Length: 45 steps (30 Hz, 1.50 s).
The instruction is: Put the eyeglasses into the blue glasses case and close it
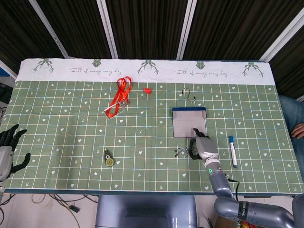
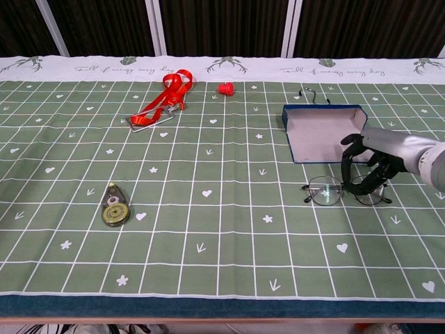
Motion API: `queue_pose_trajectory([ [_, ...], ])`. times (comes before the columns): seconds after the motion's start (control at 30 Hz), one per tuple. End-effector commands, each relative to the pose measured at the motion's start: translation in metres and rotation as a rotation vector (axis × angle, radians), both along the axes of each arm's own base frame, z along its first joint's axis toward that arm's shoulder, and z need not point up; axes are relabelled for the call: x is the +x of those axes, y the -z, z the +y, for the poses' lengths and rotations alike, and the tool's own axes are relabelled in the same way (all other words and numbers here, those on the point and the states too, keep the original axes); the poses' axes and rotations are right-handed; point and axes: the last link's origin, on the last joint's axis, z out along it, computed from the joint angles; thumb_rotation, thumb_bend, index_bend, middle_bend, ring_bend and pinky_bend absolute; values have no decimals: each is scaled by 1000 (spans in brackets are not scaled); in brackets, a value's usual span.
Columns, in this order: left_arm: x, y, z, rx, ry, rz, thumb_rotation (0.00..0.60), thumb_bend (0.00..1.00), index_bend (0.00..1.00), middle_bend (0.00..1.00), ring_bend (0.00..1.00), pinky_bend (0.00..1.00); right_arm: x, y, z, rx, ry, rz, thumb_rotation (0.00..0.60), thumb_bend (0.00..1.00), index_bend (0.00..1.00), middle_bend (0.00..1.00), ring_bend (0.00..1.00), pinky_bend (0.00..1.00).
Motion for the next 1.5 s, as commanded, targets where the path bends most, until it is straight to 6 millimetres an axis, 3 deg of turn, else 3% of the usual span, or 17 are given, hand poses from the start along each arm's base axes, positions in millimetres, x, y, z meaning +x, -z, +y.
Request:
queue_pose_trajectory([
  [0.03, 0, 0, 0, 0, 0, 0, 600, 398, 125, 0, 0, 0, 0, 1, 0, 1, 1, -3, 600, 497, 607, 60, 117, 193],
  [0.63, 0, 0, 0, -2, 0, -2, 600, 398, 129, 0, 0, 0, 9, -11, -11, -13, -32, -28, 600, 517, 622, 59, 107, 193],
  [1.0, 1, -1, 0, -1, 5, -14, 600, 398, 137, 0, 0, 0, 16, -38, -58, -95, -171, 25, 600, 517, 667, 39, 85, 172],
  [1.5, 0, -1, 0, 3, -7, -14, 600, 398, 137, 0, 0, 0, 16, -44, -102, -101, -285, 55, 600, 517, 680, 24, 76, 160],
])
